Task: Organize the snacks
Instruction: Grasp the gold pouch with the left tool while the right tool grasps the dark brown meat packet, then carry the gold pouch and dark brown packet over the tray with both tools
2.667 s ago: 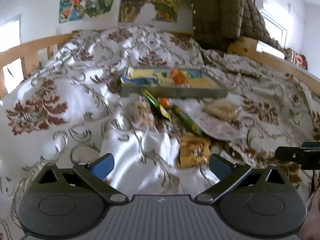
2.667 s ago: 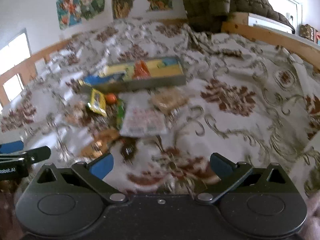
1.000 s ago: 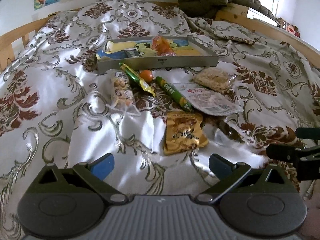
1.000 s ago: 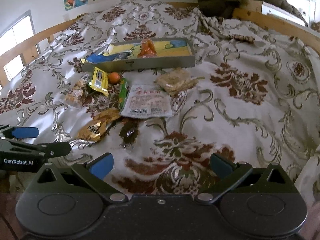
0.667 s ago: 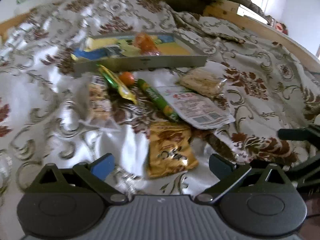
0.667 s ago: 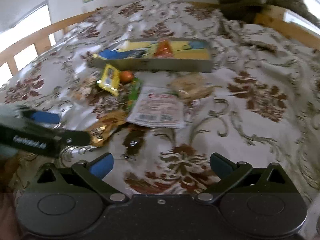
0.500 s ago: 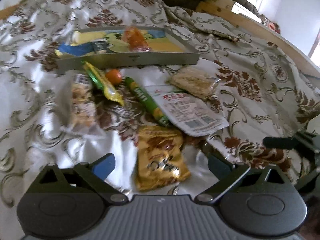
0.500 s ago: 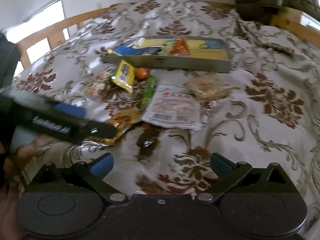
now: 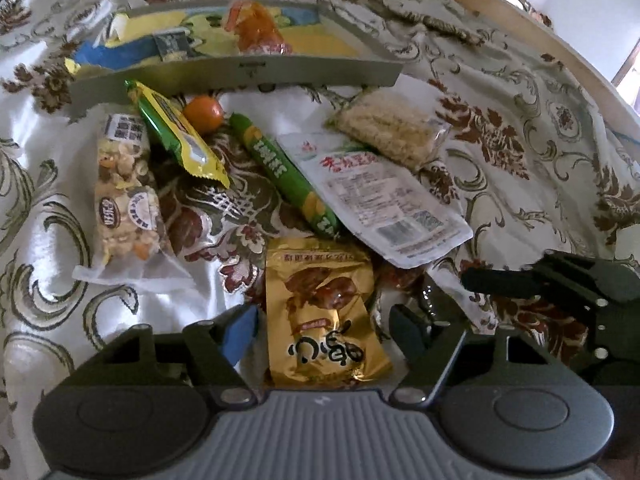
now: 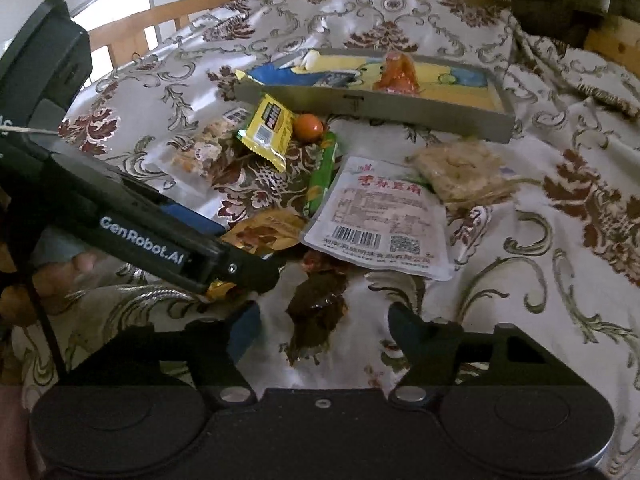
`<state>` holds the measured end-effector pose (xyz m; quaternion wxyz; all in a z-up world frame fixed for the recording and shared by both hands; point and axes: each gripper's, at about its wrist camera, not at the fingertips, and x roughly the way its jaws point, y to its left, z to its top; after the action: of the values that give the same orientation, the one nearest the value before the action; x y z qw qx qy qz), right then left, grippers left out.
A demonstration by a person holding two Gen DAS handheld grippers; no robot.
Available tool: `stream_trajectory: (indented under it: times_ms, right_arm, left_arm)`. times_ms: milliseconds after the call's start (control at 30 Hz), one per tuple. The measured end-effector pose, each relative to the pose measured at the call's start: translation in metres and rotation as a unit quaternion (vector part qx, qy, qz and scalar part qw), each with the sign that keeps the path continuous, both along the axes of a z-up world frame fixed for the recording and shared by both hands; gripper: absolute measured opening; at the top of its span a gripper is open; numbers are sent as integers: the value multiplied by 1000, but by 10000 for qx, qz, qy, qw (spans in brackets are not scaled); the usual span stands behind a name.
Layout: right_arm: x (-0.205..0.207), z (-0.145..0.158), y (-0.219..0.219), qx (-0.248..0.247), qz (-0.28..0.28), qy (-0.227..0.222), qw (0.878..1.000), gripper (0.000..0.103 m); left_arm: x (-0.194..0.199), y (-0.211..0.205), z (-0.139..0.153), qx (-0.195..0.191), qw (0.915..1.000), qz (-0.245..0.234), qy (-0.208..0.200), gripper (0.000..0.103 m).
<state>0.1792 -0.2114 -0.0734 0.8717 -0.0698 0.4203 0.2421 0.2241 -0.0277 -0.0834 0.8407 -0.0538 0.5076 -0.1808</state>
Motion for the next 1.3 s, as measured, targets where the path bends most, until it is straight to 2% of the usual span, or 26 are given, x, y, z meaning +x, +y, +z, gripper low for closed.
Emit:
stream_trajectory:
  times_ms: [200,267,333,667,1067,1300]
  right_arm:
    - [17,-7,6,128,-171,122,9997,60]
    - [20,-8,7,151,-172,152,9996,55]
    - [19,-8,9,107,-138,151,9997,51]
    - [3,-1,7,-131,-93,200,9997,49]
    - [-25,26,-2,4,18,206,9998,48]
    - [-50,35,-5,80,133,117,9998,48]
  left_arm:
    - [15,11,-4,-470,9978,324,335,79]
    - [17,13,-5,-525,9971,377,396,75]
    - [18,13,-4,-395,9978,376,385,64]
    - [-2,2,6,-65,9995,187,230,62]
    - [-33,20,26,-353,9970,629,262,61]
    - [-51,30,39,-448,9955,831,17,61]
